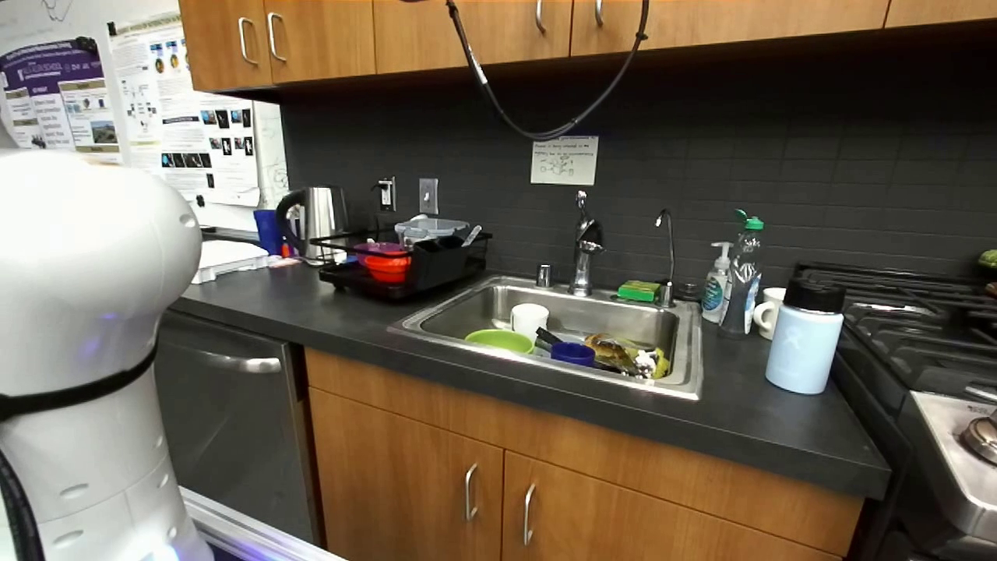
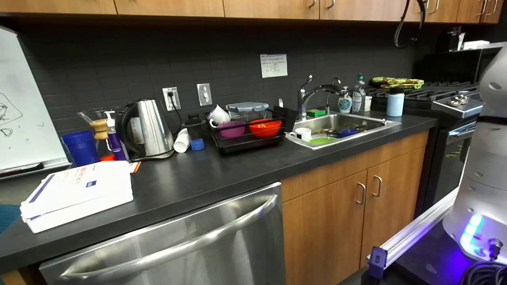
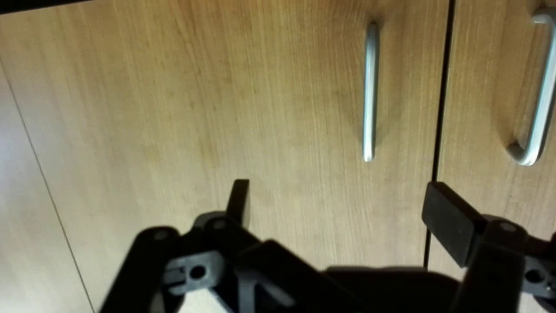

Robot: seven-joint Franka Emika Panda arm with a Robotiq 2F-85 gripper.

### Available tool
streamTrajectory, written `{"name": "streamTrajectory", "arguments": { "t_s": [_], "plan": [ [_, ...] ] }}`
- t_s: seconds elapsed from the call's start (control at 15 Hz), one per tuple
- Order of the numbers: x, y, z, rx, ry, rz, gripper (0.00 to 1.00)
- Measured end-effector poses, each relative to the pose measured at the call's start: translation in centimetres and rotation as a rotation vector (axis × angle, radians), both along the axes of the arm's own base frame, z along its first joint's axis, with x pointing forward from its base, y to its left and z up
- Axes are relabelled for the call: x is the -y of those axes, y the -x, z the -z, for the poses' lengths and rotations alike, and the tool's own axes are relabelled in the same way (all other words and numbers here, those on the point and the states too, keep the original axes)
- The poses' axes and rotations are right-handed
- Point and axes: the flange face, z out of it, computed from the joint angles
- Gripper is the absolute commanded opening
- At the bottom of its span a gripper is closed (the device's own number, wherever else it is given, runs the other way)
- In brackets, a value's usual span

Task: Open the top left cabinet door

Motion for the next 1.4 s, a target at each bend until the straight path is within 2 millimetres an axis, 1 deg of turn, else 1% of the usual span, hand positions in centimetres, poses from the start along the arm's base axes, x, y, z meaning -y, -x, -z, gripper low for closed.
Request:
{"name": "streamTrajectory", "arguments": {
  "t_s": [0.07,0.33,0.4,1.4],
  "plan": [
    [-0.6,-0.4,0.1,-0.003,0.003,-0.022,1.00],
    [-4.6,-2.5,0.9,-0.031,0.020,-0.152,1.00],
    [-5.1,-2.8,1.1,-0.033,0.018,-0.167,1.00],
    [-4.9,-2.6,1.1,-0.033,0.013,-0.169,1.00]
  ]
}}
